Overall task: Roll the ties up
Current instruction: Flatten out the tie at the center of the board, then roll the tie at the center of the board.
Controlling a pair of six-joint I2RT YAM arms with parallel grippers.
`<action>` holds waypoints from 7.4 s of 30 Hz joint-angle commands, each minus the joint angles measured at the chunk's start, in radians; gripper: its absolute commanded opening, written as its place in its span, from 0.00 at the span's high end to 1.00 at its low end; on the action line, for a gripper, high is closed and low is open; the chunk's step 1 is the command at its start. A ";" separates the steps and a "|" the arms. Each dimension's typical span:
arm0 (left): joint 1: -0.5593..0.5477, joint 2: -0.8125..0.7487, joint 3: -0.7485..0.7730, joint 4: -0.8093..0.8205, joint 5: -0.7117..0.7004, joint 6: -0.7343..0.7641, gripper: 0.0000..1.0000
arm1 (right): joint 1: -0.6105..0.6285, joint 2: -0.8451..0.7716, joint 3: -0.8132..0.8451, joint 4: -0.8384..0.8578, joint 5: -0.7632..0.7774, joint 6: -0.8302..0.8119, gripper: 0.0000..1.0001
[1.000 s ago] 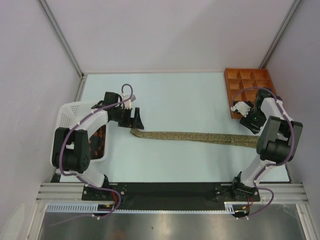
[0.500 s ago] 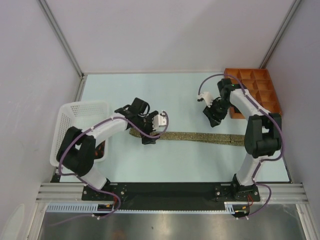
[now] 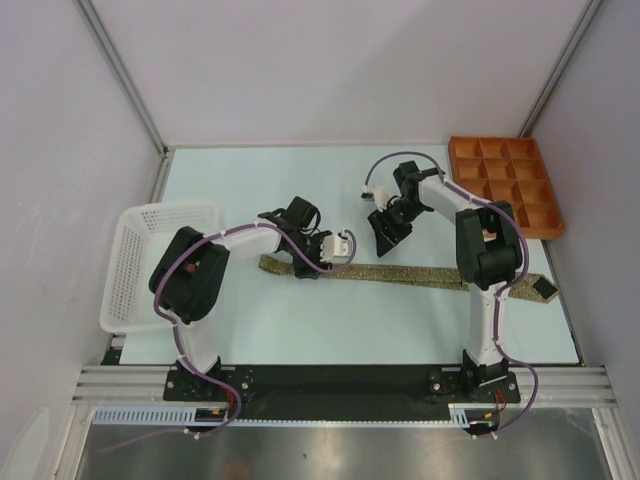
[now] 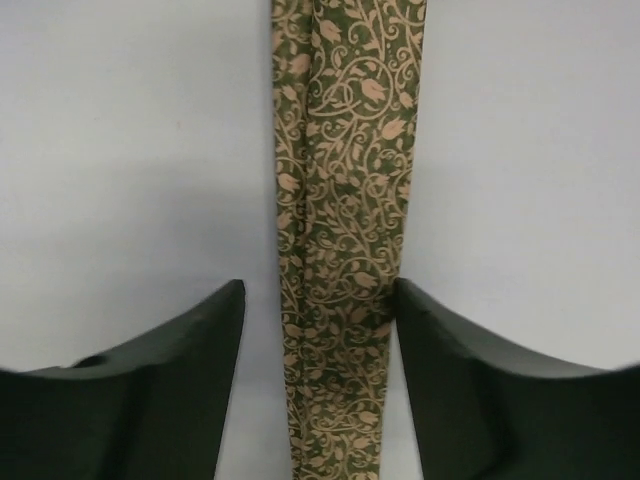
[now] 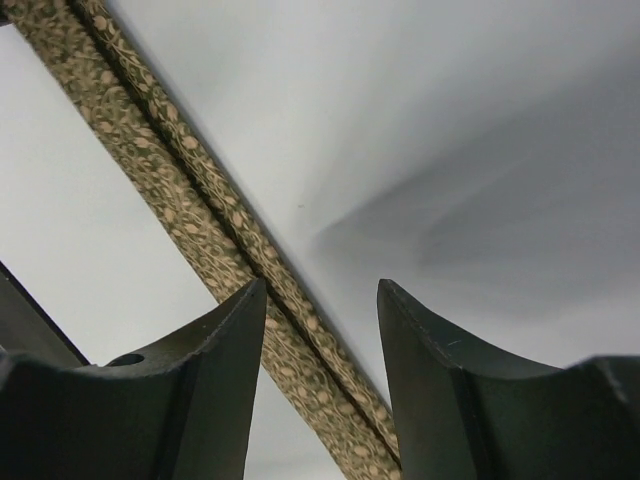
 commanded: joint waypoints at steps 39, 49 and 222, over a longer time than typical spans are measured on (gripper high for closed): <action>0.381 -0.219 -0.082 -0.229 0.048 0.401 0.38 | 0.152 -0.085 -0.140 0.443 -0.452 0.607 0.67; 0.304 -0.204 -0.009 -0.272 0.094 0.354 0.59 | 0.163 -0.086 -0.162 0.600 -0.460 0.805 0.70; 0.141 -0.112 0.056 -0.372 -0.033 0.229 0.78 | 0.267 0.118 -0.231 0.924 -0.354 1.141 1.00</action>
